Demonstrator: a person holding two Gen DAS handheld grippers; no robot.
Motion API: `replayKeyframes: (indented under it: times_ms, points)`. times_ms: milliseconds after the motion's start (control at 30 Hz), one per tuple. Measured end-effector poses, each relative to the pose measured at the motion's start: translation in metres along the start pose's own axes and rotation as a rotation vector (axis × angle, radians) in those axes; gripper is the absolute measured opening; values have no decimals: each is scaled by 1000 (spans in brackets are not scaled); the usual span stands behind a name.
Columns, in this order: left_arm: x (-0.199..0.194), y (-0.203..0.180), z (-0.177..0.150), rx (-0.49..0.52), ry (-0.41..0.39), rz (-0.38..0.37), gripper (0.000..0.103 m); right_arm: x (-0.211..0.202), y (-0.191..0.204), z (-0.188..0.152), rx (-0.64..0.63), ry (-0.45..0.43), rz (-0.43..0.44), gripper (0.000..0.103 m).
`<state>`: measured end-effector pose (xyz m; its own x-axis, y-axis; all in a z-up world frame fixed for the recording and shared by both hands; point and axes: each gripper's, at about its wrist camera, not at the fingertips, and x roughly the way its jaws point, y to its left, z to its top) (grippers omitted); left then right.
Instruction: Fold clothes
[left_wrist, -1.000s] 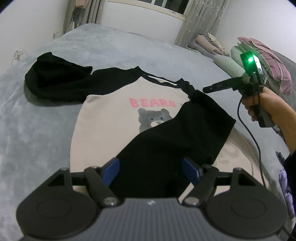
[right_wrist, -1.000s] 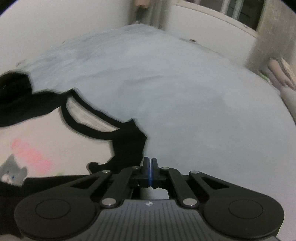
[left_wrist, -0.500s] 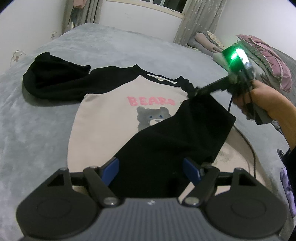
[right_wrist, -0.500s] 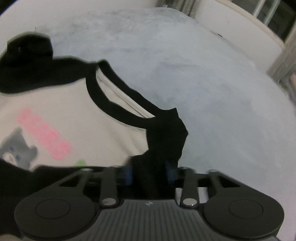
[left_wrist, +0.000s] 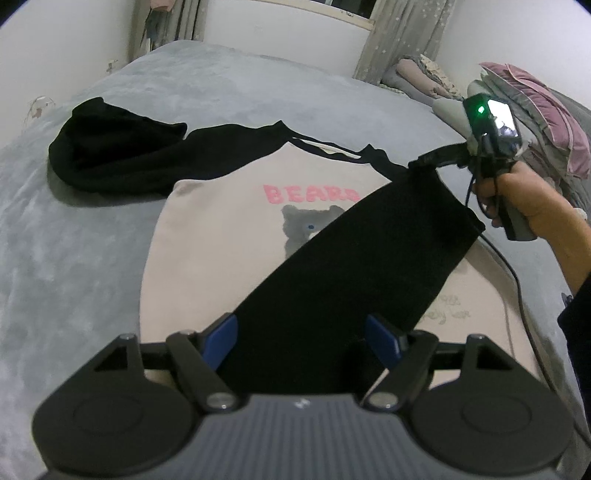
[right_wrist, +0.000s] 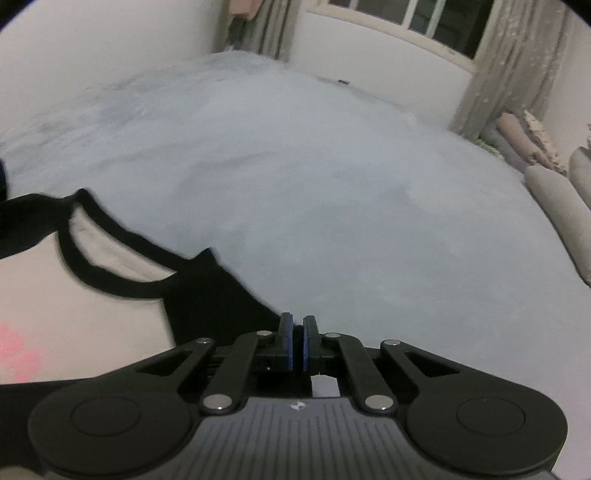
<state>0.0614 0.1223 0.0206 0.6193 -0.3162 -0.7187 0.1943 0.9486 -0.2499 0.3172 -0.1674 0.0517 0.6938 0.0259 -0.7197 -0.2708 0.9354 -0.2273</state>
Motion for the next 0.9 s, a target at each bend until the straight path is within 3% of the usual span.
replayKeyframes:
  times_ms: [100, 167, 233, 300, 400, 533, 633, 733, 833, 900]
  points:
    - [0, 1, 0, -3, 0, -3, 76, 8, 5, -7, -33, -22, -26, 4]
    - [-1, 2, -1, -7, 1, -8, 74, -4, 2, -8, -40, -65, -47, 11]
    - [-2, 4, -1, -12, -6, 0, 61, -25, -15, -10, 46, -133, -33, 27]
    - [-3, 8, 0, -29, -10, 4, 49, -54, -38, -15, 157, -198, 19, 35]
    - [-6, 15, 2, -71, -17, -30, 40, -89, -56, -30, 204, -204, 57, 39]
    - [-9, 22, 2, -103, -23, -50, 33, -116, -64, -63, 248, -116, 123, 42]
    - [-9, 28, 1, -150, -13, -97, 33, -125, -65, -90, 260, -38, 188, 44]
    - [-7, 32, 1, -174, -4, -128, 50, -126, -66, -117, 282, -16, 236, 48]
    - [-3, 25, 1, -144, -6, -105, 54, -114, -62, -135, 292, -1, 273, 48]
    - [1, 16, 1, -100, -7, -77, 54, -108, -56, -135, 244, -21, 250, 48]
